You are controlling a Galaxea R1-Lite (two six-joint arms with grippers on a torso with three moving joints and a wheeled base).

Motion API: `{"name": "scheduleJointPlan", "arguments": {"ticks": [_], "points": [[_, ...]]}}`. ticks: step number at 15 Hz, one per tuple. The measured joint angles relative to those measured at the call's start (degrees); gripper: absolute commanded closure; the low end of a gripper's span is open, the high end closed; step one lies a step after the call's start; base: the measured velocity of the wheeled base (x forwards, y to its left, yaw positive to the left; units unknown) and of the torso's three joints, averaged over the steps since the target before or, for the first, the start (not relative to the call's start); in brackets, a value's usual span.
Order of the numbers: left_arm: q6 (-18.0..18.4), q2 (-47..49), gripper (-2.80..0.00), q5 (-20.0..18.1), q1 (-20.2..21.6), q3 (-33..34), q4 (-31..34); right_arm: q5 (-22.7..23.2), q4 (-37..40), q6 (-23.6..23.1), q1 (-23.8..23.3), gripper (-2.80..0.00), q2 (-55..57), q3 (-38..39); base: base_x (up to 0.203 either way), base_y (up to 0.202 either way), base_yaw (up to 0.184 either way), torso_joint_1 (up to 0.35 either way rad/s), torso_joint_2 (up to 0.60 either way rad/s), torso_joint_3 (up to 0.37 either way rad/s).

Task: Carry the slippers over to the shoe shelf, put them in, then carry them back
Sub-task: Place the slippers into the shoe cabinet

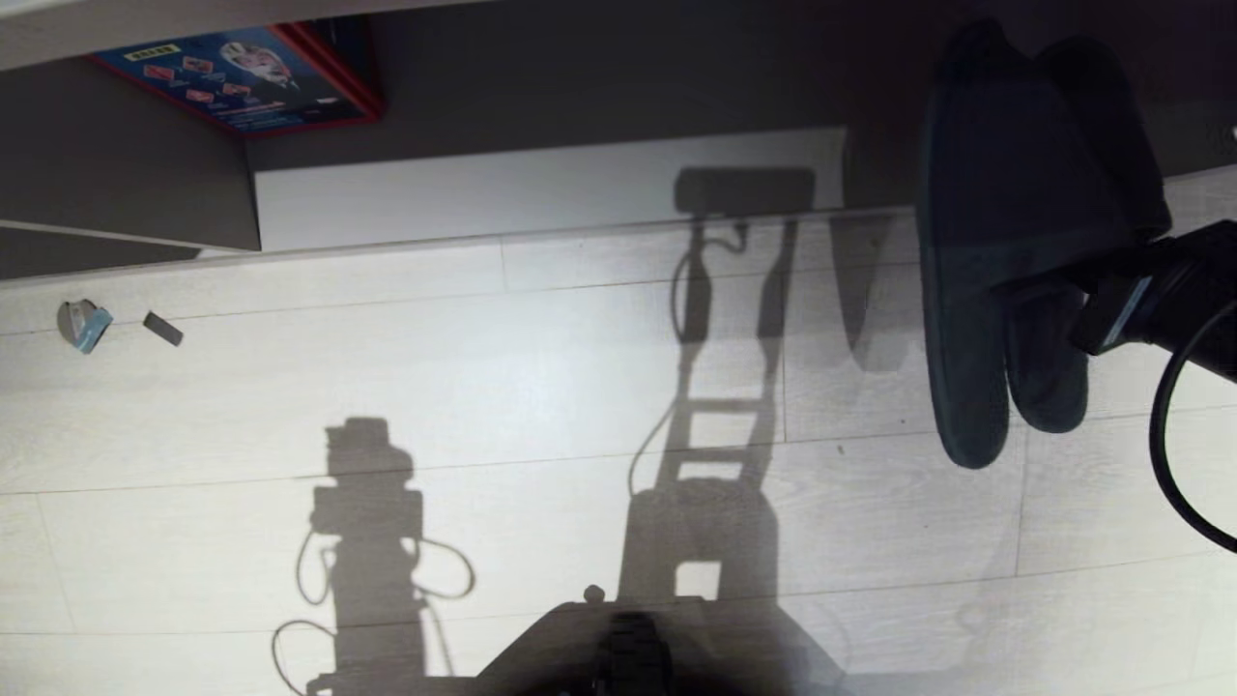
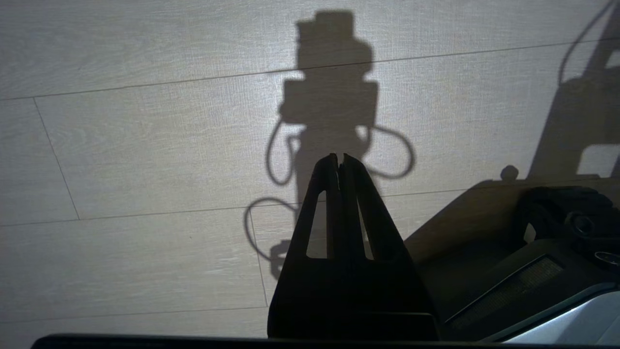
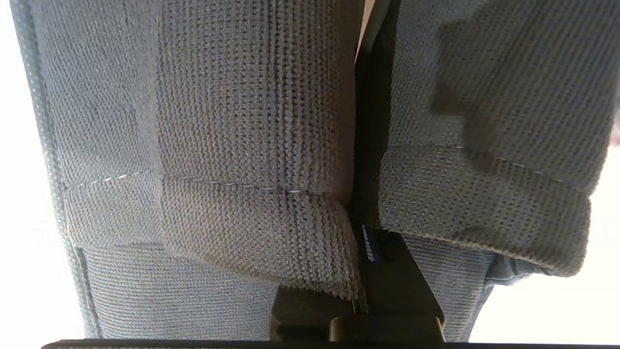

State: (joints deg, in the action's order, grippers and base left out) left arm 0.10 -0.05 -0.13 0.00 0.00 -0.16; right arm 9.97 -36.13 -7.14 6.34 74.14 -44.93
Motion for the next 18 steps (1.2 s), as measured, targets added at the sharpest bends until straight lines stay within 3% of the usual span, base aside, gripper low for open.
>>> {"name": "scheduleJointPlan", "arguments": {"ticks": [6,18], "points": [[0.0,0.0,0.00,0.0,0.0,0.0,0.0,-2.7,-7.1,0.0,0.0,0.00,7.2,-5.3,0.000,0.000,0.000,0.000,0.00,0.000],[0.0,0.0,0.00,0.0,0.0,0.0,0.0,-1.9,-6.6,-0.1,-1.7,0.00,21.5,-28.8,0.000,0.000,0.000,0.000,0.00,0.000]]}}
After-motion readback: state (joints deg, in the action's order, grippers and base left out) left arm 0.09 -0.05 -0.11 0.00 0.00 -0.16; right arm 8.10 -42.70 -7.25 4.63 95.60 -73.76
